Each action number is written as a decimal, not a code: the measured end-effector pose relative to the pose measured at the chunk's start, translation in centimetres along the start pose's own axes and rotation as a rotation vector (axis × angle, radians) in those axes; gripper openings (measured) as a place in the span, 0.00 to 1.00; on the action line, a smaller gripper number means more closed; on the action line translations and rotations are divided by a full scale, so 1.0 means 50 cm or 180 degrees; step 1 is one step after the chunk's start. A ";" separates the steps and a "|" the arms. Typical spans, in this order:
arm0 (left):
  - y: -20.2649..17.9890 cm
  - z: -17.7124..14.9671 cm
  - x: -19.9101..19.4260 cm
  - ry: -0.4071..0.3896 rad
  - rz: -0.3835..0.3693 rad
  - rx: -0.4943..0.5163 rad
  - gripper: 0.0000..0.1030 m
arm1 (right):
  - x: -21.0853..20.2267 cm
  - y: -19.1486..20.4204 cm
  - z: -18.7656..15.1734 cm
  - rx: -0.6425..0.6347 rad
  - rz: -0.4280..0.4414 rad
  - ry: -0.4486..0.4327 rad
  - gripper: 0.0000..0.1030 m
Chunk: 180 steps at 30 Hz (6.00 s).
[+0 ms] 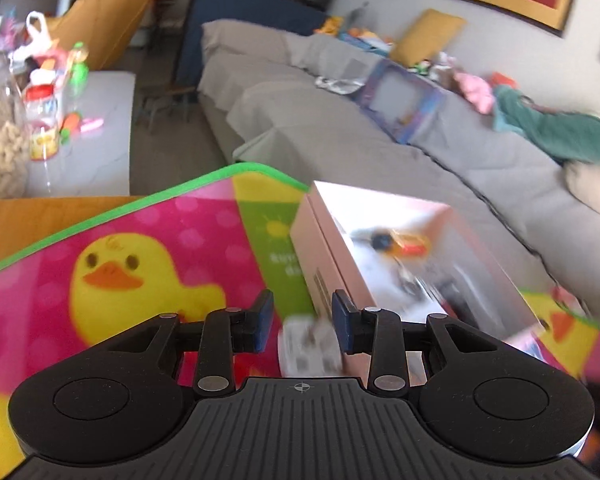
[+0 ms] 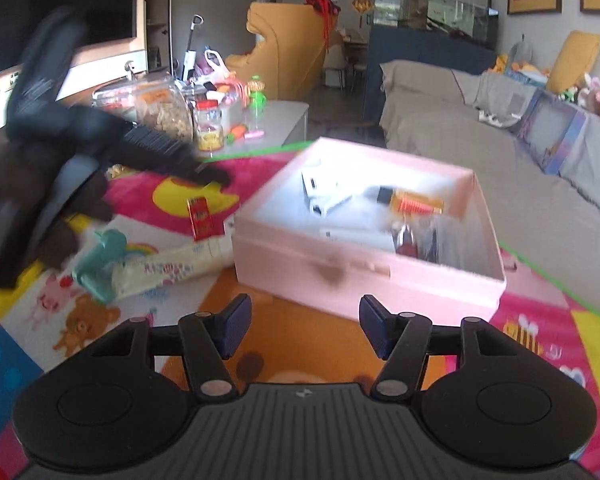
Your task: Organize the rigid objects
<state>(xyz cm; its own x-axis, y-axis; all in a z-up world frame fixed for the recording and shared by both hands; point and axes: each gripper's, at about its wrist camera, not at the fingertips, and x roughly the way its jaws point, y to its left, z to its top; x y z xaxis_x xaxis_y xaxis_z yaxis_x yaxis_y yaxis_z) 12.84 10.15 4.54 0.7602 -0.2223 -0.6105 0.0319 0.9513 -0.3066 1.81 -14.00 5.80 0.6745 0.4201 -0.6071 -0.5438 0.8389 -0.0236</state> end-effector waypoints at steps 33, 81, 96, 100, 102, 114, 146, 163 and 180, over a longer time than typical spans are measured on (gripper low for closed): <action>0.033 -0.201 -0.243 0.0539 -0.0038 0.0191 0.21 | 0.092 0.041 0.015 0.0326 0.0640 0.0366 0.37; 0.073 -0.187 -0.160 0.0480 0.0357 0.0125 0.25 | 0.047 0.015 -0.062 -0.0015 0.0437 0.0387 0.97; 0.075 -0.213 -0.219 0.0316 0.0483 0.0418 0.14 | 0.043 0.025 -0.067 -0.0118 0.0394 0.0389 0.96; 0.053 -0.229 -0.241 0.0262 0.0335 0.0529 0.14 | 0.038 0.017 -0.063 -0.0038 0.0306 0.0330 0.83; 0.034 -0.236 -0.254 0.0236 0.0234 0.0605 0.14 | 0.039 0.005 -0.058 0.0064 0.0237 0.0297 0.72; -0.106 -0.290 -0.332 0.0233 -0.0307 0.1034 0.14 | -0.053 0.027 -0.042 -0.0108 0.0266 0.0231 0.38; -0.274 0.053 -0.052 0.0082 0.0201 0.0628 0.17 | -0.185 -0.087 -0.085 0.0628 0.0085 -0.0873 0.38; -0.199 -0.064 -0.138 0.0388 0.0423 0.0451 0.17 | -0.103 -0.123 0.076 0.0639 -0.0174 -0.1023 0.38; -0.148 -0.206 -0.217 0.0435 0.0485 0.0265 0.17 | -0.074 -0.098 -0.073 0.0357 0.0050 -0.0819 0.62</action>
<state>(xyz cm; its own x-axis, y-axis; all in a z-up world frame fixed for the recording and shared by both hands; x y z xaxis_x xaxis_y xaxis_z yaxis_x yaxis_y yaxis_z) -2.34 3.34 5.90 0.6655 -0.0962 -0.7401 -0.0189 0.9892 -0.1455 0.16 -20.93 5.26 0.7790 0.4953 -0.3846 -0.5060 0.8587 0.0810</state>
